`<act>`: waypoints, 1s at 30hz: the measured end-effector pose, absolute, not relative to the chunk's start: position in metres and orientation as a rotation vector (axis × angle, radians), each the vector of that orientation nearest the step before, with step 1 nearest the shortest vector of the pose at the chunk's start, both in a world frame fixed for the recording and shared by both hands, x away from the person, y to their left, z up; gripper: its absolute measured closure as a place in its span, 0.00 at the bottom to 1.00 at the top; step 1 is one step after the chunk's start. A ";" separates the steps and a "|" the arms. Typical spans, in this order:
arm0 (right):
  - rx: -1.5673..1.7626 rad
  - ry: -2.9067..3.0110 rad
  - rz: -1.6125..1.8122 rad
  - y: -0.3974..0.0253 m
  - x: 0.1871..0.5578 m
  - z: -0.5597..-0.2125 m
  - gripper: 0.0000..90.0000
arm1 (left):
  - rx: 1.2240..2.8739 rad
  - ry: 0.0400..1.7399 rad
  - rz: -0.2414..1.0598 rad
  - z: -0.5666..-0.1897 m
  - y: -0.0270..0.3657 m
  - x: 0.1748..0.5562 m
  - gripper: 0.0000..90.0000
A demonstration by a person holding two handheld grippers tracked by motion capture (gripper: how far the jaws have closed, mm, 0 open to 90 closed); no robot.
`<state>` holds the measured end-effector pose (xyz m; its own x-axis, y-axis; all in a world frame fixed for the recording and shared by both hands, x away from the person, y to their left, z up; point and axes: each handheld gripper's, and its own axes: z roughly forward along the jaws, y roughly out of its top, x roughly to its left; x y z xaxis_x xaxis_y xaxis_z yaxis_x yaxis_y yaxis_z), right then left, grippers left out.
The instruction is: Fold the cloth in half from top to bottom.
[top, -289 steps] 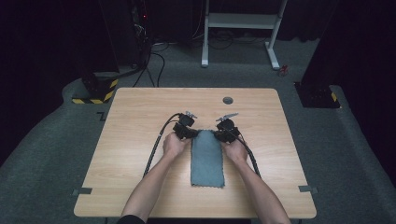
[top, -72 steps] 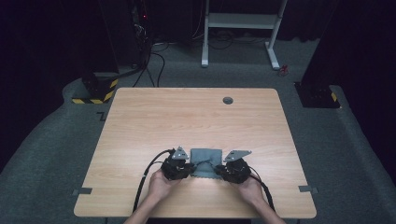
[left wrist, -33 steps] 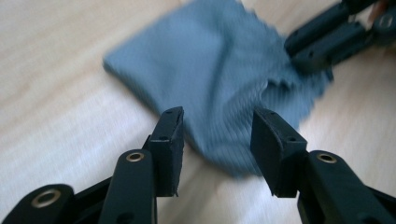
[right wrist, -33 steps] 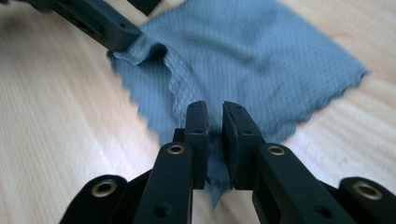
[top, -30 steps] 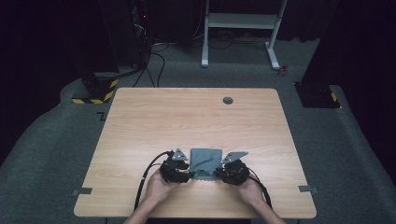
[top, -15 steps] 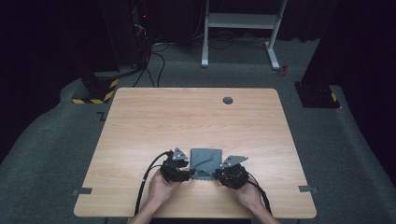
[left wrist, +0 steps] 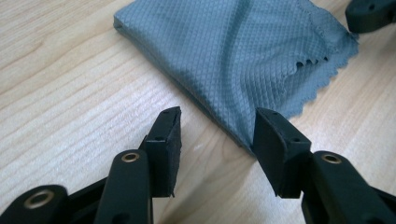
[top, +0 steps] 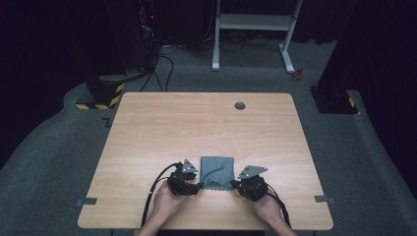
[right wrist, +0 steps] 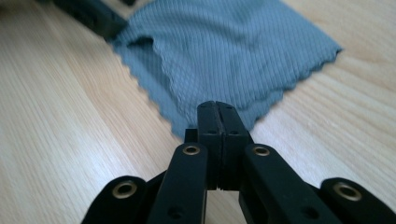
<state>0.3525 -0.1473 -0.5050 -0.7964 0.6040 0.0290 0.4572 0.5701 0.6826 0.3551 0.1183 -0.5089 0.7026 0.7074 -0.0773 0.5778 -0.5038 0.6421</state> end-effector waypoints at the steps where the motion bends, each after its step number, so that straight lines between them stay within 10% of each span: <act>1: 0.897 2.591 1.048 -0.146 0.353 -0.504 0.95 | 2.255 0.975 0.259 -0.509 0.119 0.354 0.58; 7: 0.825 2.585 1.086 -0.121 0.353 -0.504 0.75 | 2.243 0.987 0.255 -0.509 0.120 0.354 0.57; 14: 0.790 2.615 0.993 -0.114 0.356 -0.512 0.99 | 2.241 0.980 0.260 -0.510 0.120 0.354 0.58; 21: 0.776 2.659 0.968 -0.128 0.350 -0.509 0.99 | 2.245 0.979 0.243 -0.509 0.122 0.355 0.58; 24: 0.803 2.668 1.046 -0.132 0.350 -0.506 0.83 | 2.184 0.986 0.222 -0.506 0.123 0.356 0.58; 30: 0.913 2.587 1.109 -0.136 0.359 -0.504 0.90 | 2.154 0.960 0.265 -0.494 0.108 0.362 0.59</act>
